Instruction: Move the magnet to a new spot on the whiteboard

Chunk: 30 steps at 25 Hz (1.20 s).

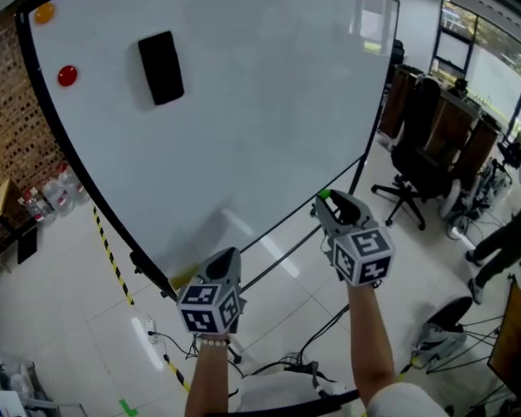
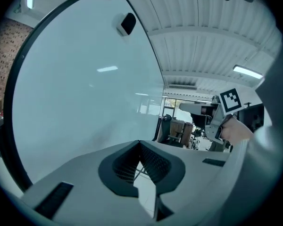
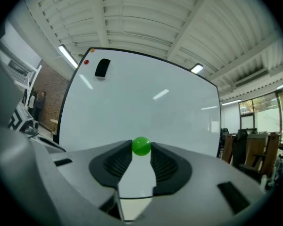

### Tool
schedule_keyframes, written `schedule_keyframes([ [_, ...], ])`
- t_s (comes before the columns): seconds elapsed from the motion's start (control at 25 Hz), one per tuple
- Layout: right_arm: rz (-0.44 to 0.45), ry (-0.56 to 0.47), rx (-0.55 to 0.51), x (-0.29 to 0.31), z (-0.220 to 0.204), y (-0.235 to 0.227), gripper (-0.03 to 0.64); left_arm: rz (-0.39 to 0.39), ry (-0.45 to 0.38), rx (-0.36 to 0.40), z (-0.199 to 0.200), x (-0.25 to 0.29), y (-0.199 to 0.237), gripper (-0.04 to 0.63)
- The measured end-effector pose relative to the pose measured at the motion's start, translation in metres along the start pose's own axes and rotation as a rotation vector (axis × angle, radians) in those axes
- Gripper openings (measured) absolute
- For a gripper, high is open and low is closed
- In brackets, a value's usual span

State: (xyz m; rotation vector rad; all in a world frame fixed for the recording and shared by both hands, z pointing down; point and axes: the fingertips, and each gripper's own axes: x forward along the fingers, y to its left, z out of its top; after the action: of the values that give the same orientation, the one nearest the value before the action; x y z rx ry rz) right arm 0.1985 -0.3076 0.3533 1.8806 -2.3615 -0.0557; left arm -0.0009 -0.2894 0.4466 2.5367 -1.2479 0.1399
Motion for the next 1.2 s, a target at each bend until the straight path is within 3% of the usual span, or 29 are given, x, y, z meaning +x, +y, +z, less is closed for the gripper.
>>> schedule_keyframes([
  [0.32,-0.079,0.089,0.133,-0.068,-0.074,-0.018,0.133,-0.071,0.016,0.018,-0.007,0.015,-0.027,-0.005],
  [0.56,-0.103,0.154,0.238,-0.083,-0.121,-0.021,0.133,-0.09,0.032,0.054,-0.012,0.028,-0.043,-0.005],
  [1.2,-0.027,0.131,0.208,-0.073,-0.101,-0.005,0.133,-0.115,0.006,0.05,-0.01,0.037,-0.054,-0.003],
])
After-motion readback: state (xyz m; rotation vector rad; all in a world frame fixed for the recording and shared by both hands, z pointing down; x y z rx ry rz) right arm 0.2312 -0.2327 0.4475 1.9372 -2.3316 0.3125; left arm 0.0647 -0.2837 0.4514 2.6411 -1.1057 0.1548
